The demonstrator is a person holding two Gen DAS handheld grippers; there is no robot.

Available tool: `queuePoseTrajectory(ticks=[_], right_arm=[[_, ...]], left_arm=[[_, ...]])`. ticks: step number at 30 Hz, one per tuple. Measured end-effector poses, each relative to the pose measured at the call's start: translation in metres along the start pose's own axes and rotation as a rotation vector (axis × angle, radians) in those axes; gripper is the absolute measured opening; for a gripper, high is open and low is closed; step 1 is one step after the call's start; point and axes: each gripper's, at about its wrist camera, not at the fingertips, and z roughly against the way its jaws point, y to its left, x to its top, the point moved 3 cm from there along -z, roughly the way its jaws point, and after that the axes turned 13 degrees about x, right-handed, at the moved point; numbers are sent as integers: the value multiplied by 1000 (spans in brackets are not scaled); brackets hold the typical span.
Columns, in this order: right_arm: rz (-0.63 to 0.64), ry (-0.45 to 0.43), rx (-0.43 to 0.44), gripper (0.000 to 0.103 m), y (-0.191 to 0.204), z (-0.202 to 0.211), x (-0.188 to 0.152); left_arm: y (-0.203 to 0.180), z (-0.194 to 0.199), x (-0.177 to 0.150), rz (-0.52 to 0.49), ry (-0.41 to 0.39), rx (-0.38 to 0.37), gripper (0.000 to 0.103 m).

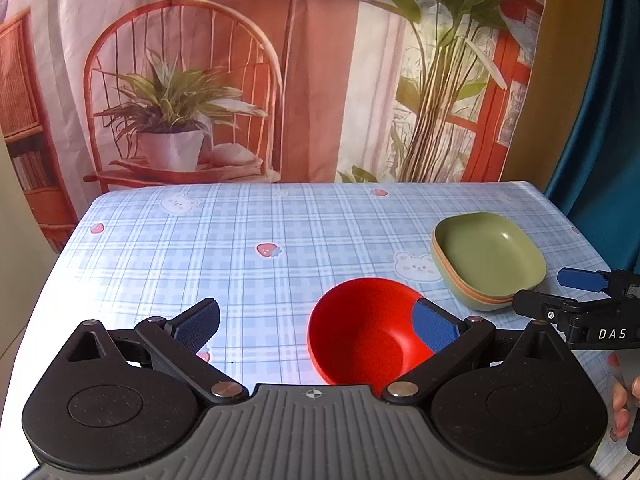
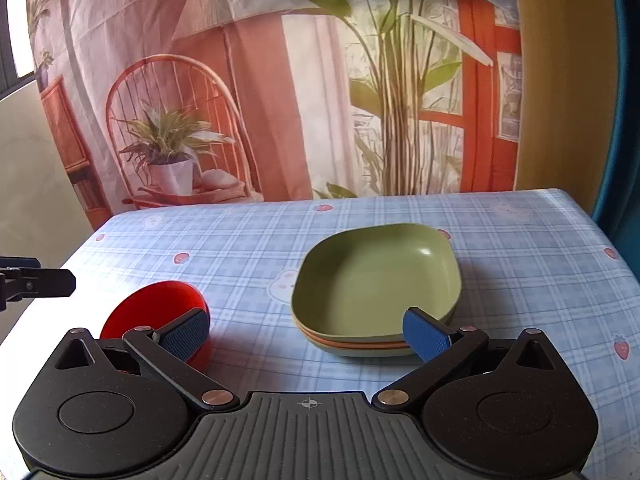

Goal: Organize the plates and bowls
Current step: 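Move both grippers to the stacked red bowls and grip their rim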

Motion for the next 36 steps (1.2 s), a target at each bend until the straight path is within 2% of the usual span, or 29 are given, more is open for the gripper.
queuePoseTrajectory(ticks=[8, 14, 18, 25, 27, 33, 35, 36], right_arm=[[44, 62, 24, 102, 27, -38, -5], [67, 100, 32, 97, 35, -61, -9], [54, 122, 44, 89, 36, -70, -13], [66, 144, 59, 85, 39, -82, -14], [64, 151, 66, 82, 41, -86, -15], [55, 178, 90, 69, 42, -95, -17], [61, 186, 97, 65, 44, -97, -18], [62, 189, 97, 62, 44, -98, -18]], left_arm=[[7, -23, -20, 20, 53, -7, 103], [7, -43, -27, 43, 91, -13, 103], [3, -50, -28, 48, 104, -25, 103], [0, -58, -28, 38, 114, -34, 102], [-1, -60, -29, 41, 122, -39, 99], [-1, -67, -30, 45, 144, -62, 83], [-1, -70, -31, 44, 156, -63, 66], [-2, -72, -32, 43, 165, -62, 60]])
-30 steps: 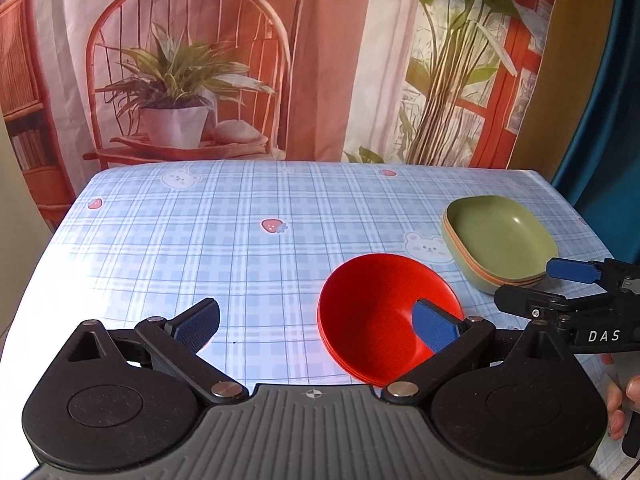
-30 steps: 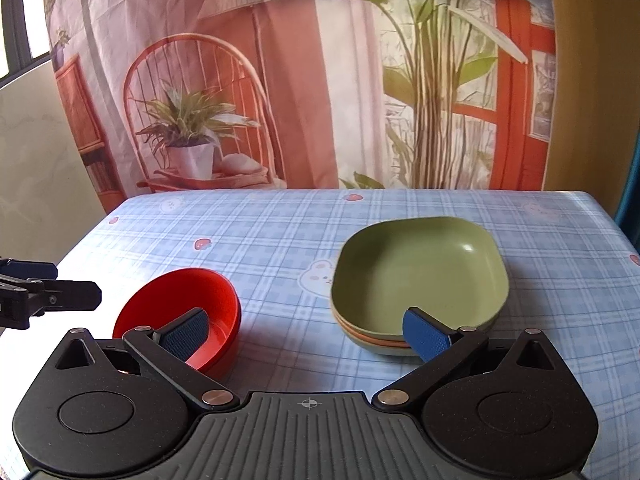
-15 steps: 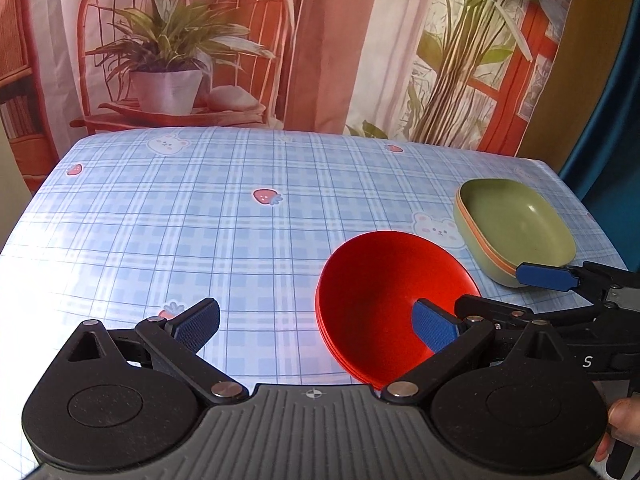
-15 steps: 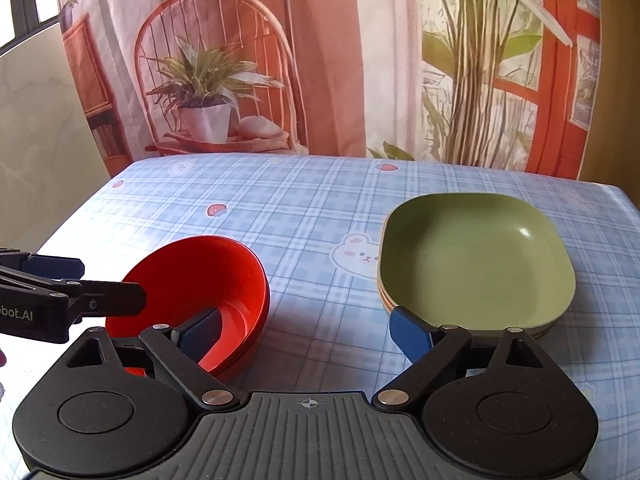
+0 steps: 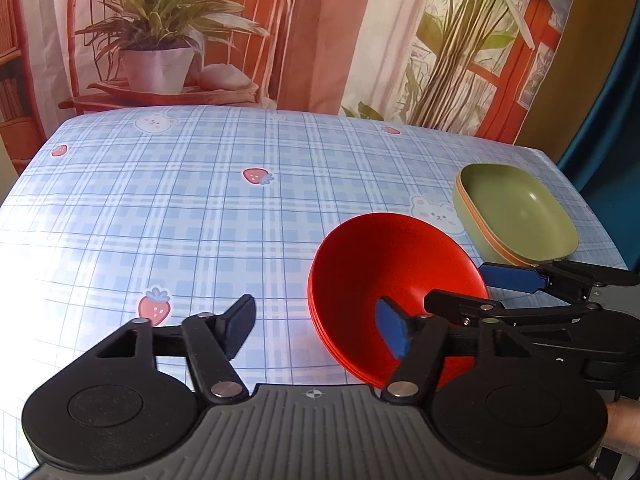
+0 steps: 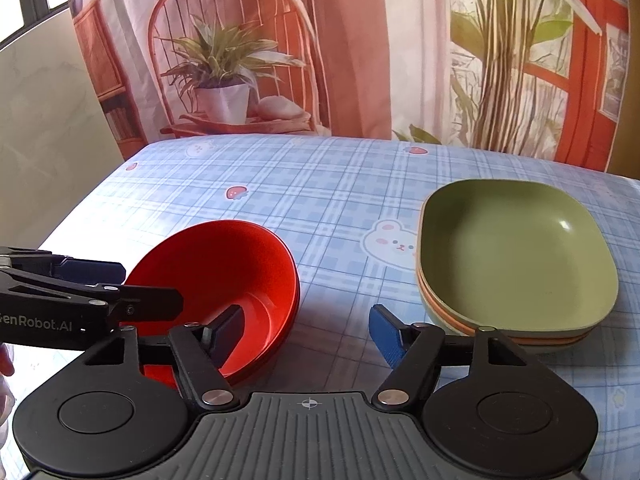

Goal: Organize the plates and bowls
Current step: 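Move both grippers to the stacked red bowls and grip their rim, then lift the red bowls with both grippers and carry them over the plate stack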

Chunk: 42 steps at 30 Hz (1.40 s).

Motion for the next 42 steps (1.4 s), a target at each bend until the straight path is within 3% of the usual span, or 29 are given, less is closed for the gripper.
queuePoseTrajectory(ticks=[2, 12, 23, 42], right_arm=[[-3, 6, 5, 57, 0, -2, 0], [-5, 19, 20, 44, -1, -5, -2], [-7, 37, 62, 19, 8, -14, -2], [-51, -2, 59, 16, 1, 8, -3]], left_arm=[[1, -3, -1, 4, 12, 1, 48], [4, -5, -3, 20, 28, -6, 43], [1, -3, -4, 25, 22, -64, 22], [-16, 10, -1, -26, 11, -55, 21]])
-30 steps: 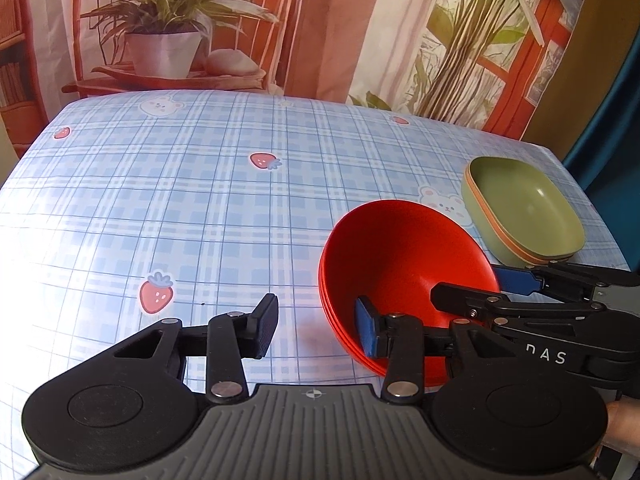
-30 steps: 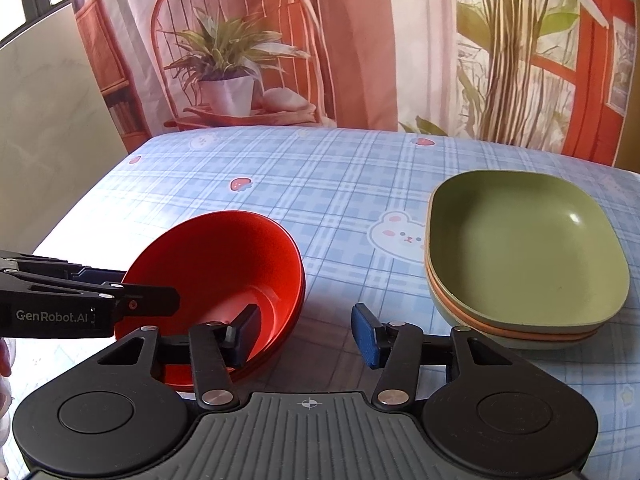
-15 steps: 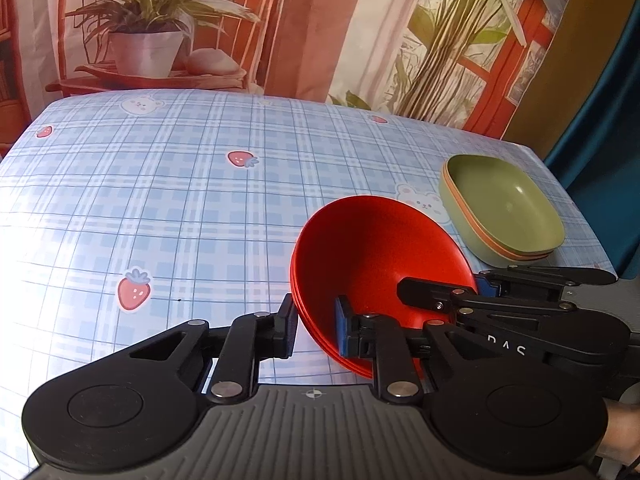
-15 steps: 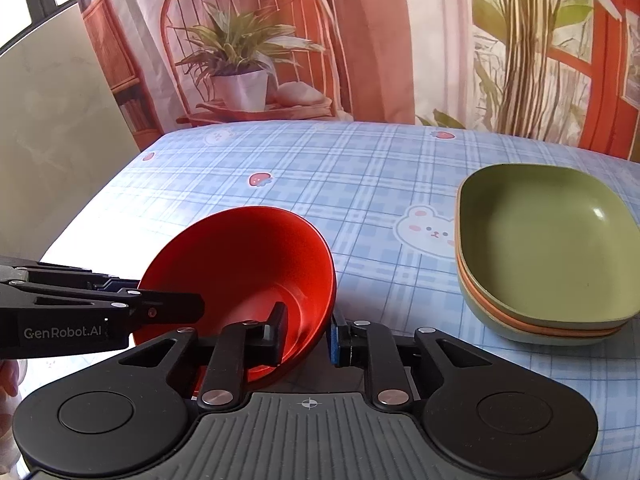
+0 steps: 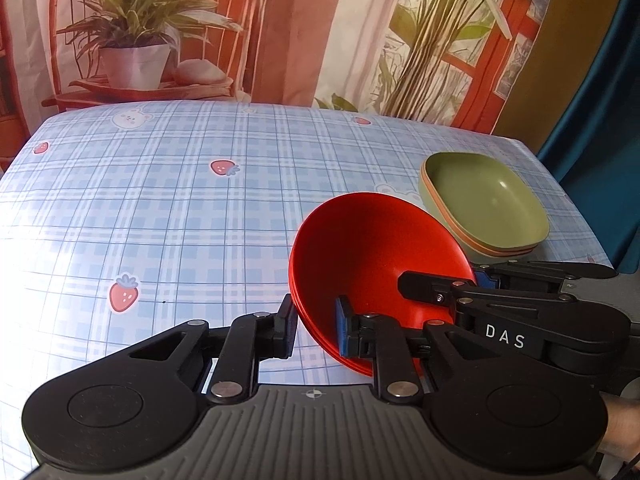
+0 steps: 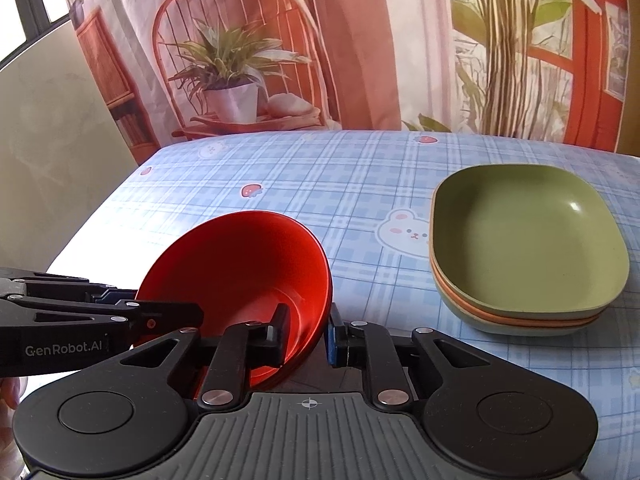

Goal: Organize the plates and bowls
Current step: 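Lift the red bowls with both grippers and carry them over the plate stack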

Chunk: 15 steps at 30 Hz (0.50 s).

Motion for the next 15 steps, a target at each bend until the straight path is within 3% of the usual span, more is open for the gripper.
queuePoseTrajectory(ticks=[15], right_arm=[[23, -46, -9, 16, -14, 40, 9]], left_arm=[[-32, 17, 9, -37, -26, -1, 22]])
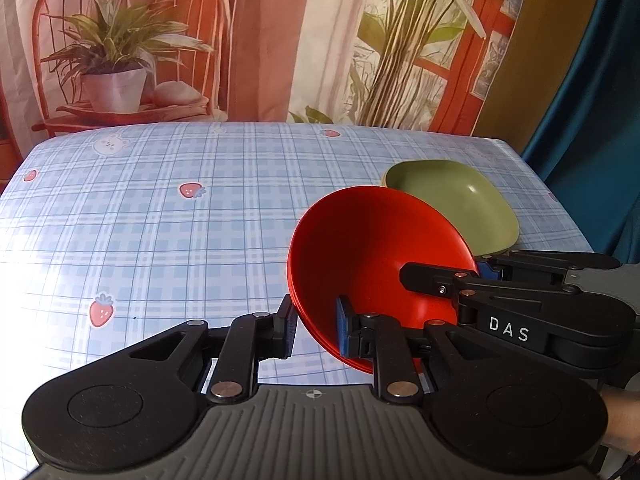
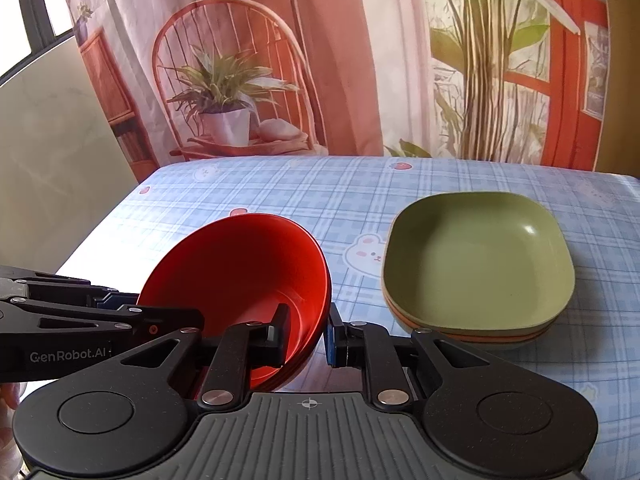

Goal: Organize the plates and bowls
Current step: 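Lift the red bowls with both grippers and carry them over the plate stack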

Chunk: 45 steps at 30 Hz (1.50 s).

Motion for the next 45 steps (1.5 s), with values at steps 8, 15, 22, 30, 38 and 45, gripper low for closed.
queuePoseTrajectory(ticks=[8, 15, 22, 30, 38, 45], right_arm=[[-2, -25, -17, 16, -20, 23, 6], [-5, -47, -41, 16, -43, 42, 11], [-6, -64, -71, 15, -68, 58, 17], [-16, -73, -100, 15, -91, 68, 23], [-14, -69, -123, 14, -109, 73, 29], [-9, -81, -141, 14, -123, 71, 41]], left_arm=[[-25, 2, 9, -11, -6, -22, 22], [-49, -1, 21, -26, -11, -48, 22], [-75, -7, 32, -36, -9, -77, 22], [-96, -17, 41, -54, -2, -106, 22], [-107, -30, 50, -45, 4, -138, 22], [-115, -44, 65, -32, 0, -158, 22]])
